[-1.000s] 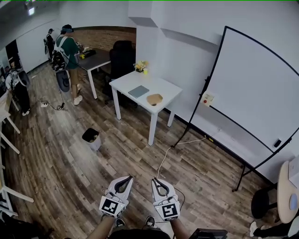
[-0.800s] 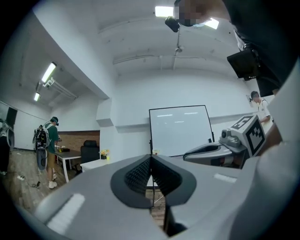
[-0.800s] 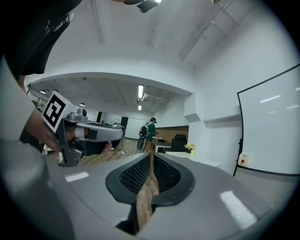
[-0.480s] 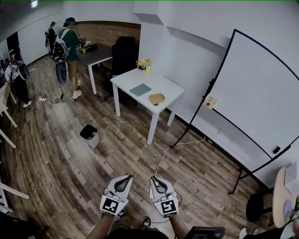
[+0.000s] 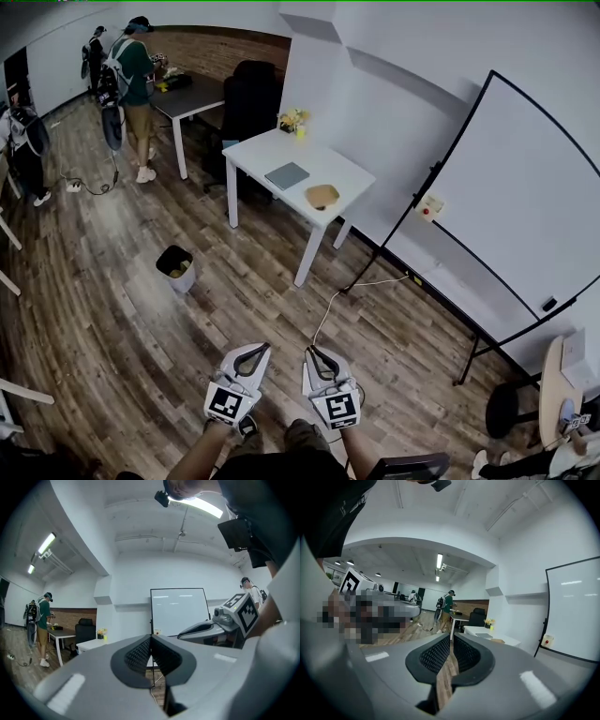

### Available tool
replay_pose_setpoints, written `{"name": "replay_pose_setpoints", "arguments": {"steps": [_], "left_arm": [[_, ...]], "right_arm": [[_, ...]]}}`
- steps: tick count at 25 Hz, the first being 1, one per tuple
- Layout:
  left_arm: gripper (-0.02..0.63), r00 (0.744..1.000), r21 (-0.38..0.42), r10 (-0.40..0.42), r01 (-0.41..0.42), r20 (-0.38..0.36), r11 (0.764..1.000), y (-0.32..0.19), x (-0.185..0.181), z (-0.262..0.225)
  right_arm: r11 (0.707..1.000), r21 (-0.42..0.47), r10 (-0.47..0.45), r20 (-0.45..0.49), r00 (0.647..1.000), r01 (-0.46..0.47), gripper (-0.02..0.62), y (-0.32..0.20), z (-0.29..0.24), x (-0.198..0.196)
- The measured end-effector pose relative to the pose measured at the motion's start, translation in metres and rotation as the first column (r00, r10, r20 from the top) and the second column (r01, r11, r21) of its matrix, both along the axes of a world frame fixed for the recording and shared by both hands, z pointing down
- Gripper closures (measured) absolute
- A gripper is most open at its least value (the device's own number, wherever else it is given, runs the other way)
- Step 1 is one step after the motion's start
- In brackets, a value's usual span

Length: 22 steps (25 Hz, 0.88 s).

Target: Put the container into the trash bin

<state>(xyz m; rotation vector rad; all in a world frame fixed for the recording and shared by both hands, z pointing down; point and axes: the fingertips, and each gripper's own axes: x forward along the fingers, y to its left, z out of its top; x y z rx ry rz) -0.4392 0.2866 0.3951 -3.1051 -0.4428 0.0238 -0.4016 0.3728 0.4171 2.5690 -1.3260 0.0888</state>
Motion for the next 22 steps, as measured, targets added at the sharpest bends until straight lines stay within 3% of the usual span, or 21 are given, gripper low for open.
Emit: {"name": "replay_pose_setpoints", "arguments": {"steps": [4, 16, 22], "left_arm": [[0.604, 1.0, 0.009, -0.002, 0.002, -0.011, 1.0, -0.011, 0.027, 0.008], [0.604, 0.996, 0.058, -0.058, 0.054, 0.073, 0.997, 0.003, 0.134, 0.007], [0.604, 0.991, 0.04, -0.088, 0.085, 0.097, 0.996, -0.002, 0.177, 0.018]], "right_arm": [[1.0, 0.003, 0.01, 0.019, 1.0, -0.01, 0.569, -0.008, 0.004, 0.028], [0.998, 0.052, -0.036, 0.077, 0.996, 0.032, 0.569, 0.004, 0.022, 0.15], [0.998, 0.035, -0.048, 0.112, 0.993, 0.044, 0.569, 0.006, 0.037, 0.201]]}}
